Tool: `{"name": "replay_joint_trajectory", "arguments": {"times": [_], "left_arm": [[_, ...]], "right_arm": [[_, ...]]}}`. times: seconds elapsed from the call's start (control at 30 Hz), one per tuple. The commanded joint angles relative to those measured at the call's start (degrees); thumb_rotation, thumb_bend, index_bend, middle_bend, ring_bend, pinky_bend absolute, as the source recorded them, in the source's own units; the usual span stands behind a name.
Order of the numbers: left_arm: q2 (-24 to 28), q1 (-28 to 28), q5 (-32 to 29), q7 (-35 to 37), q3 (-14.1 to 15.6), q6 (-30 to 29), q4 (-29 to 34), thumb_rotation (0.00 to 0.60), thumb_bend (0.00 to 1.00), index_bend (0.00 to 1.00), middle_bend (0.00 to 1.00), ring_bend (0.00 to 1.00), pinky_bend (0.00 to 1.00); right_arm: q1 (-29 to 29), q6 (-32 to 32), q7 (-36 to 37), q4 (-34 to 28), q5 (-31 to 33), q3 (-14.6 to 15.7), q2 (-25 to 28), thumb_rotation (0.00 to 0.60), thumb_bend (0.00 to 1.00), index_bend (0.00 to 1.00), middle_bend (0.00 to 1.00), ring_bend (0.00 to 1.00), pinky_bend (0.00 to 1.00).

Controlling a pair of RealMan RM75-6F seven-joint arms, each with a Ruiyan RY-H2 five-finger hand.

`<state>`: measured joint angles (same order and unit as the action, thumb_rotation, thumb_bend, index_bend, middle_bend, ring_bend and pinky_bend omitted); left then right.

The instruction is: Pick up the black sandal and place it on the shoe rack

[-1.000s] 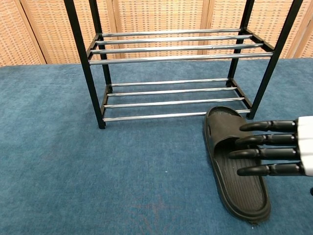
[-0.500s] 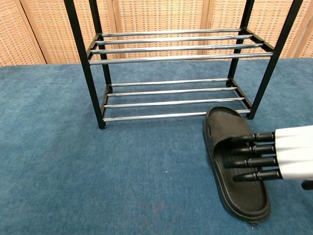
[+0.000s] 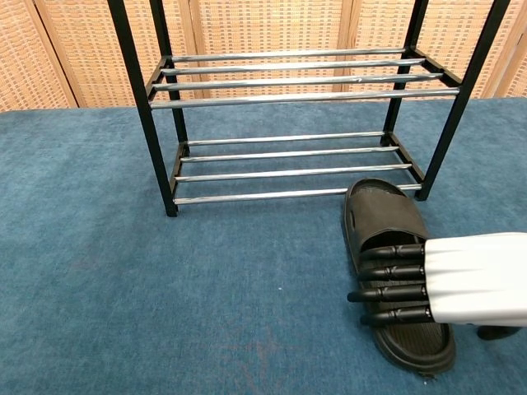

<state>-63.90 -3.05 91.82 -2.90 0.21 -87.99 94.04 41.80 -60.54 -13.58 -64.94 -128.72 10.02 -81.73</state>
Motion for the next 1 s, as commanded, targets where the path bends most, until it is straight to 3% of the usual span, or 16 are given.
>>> {"name": "replay_joint_trajectory", "arguments": {"times": [0.03,0.27,0.37,0.47,0.57,0.7,1.0], "left_arm": [[0.0,-0.1,0.0,0.1,0.0,0.1,-0.1,0.600,0.02,0.00,0.00,0.00,0.00],[0.1,0.0,0.0,0.4,0.0,-0.1,-0.1,0.600,0.02,0.00,0.00,0.00,0.00],[0.1,-0.1,0.0,0.4,0.0,0.0,-0.1,0.600,0.02,0.00,0.00,0.00,0.00],[0.1,-0.1,-0.1,0.3,0.0,0.1,-0.1,0.600,0.02,0.00,0.00,0.00,0.00],[0.1,-0.1,-0.1,0.4,0.0,0.1,-0.1,0.600,0.02,0.00,0.00,0.00,0.00],[0.1,-0.2,-0.1,0.4,0.1,0.1,0.0,0.600,0.02,0.00,0.00,0.00,0.00],[0.1,-0.2,0.0,0.3,0.1,0.1,-0.1,0.600,0.02,0.00,0.00,0.00,0.00]], "right_arm": [[0.5,1.3,-0.6,-1.0,1.3,0.0,-0.3,0.600,0.00,0.00,0.00,0.00,0.00],[1.8,4.3,-1.6,-3.0,3.2,1.1,-0.1,0.600,0.00,0.00,0.00,0.00,0.00],[2.4,4.8,-0.9,-3.6,3.6,1.7,0.1,0.600,0.02,0.02,0.05,0.00,0.02],[3.0,4.6,0.0,-4.0,3.7,2.5,0.1,0.600,0.23,0.19,0.19,0.09,0.14],[3.4,3.6,1.1,-4.1,3.4,3.6,-0.1,0.600,0.54,0.46,0.40,0.29,0.30],[3.7,0.3,2.8,-3.2,2.2,4.8,-0.4,0.600,0.76,0.62,0.56,0.44,0.42],[3.0,-8.5,2.3,-1.5,-0.2,6.2,1.1,0.600,0.80,0.64,0.58,0.47,0.44]]}}
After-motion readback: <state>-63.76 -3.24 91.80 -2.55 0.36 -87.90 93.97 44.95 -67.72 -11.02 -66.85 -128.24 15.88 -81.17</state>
